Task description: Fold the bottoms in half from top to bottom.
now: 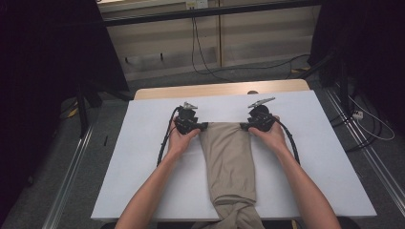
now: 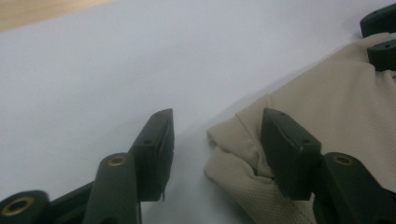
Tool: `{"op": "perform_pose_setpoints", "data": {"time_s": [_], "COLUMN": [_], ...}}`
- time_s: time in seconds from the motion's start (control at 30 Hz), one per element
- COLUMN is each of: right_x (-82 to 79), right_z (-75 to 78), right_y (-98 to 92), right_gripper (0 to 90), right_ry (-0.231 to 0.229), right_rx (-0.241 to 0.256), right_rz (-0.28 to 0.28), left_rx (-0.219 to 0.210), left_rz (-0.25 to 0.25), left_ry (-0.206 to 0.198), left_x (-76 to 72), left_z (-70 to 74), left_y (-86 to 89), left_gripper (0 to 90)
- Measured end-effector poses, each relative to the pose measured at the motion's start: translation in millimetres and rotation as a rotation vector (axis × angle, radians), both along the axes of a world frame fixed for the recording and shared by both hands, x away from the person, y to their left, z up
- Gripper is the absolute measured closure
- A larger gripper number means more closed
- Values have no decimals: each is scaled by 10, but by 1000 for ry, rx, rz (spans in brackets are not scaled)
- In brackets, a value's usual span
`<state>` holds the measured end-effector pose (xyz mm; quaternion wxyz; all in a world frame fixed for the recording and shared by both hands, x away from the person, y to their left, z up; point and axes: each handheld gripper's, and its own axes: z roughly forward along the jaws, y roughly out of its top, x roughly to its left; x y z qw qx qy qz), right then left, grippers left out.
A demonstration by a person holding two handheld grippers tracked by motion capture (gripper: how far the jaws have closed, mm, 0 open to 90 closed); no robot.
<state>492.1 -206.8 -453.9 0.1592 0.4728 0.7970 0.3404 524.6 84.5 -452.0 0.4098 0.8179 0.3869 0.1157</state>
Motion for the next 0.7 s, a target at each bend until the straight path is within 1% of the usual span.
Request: {"op": "perform_pose_setpoints", "data": {"time_s": [0.03,0.07,0.1,0.13,0.17,0.23,0.27,0.3,0.33,0.37,0.4,0.43,0.5,0.53,0.57,0.6,0.63,0.7], "right_x": [-4,-8,-9,-10,-10,-12,-15,-20,-29,-34,-51,-63,-81,-84,-89,-95,-103,-113], "right_z": [2,2,1,0,-1,-3,-3,-2,3,6,12,16,24,25,25,27,31,38], "right_y": [4,5,4,4,1,-11,-14,-12,-3,-3,12,23,40,42,47,55,66,77], "right_gripper": [532,532,532,532,531,535,538,556,594,630,673,704,759,795,819,830,835,843], "right_ry": [3,5,3,3,5,8,11,12,16,18,27,31,48,58,60,57,52,50], "right_rx": [-2,-2,-3,-2,1,7,9,10,8,8,10,11,20,31,36,32,23,18], "right_rz": [4,5,7,11,15,34,40,43,50,57,68,76,86,85,90,95,94,87], "left_rx": [-6,4,-3,-10,-6,5,18,40,58,69,51,37,25,-3,-37,-52,-70,-89], "left_rz": [-12,-20,-26,-44,-50,-53,-53,-47,-43,-56,-74,-76,-75,-91,-104,-99,-89,-81], "left_ry": [17,19,26,38,38,24,16,4,-10,-15,-4,2,10,35,51,43,56,82], "left_x": [12,15,13,13,5,-9,-16,-39,-54,-78,-91,-103,-109,-116,-143,-176,-200,-209], "left_z": [-16,-28,-46,-57,-74,-83,-87,-91,-91,-83,-78,-81,-77,-76,-92,-108,-114,-103], "left_y": [13,10,-5,-9,-35,-75,-93,-133,-159,-184,-188,-193,-183,-165,-163,-163,-162,-141], "left_gripper": [452,431,397,361,335,302,287,277,275,296,364,437,475,559,686,777,797,819]}}
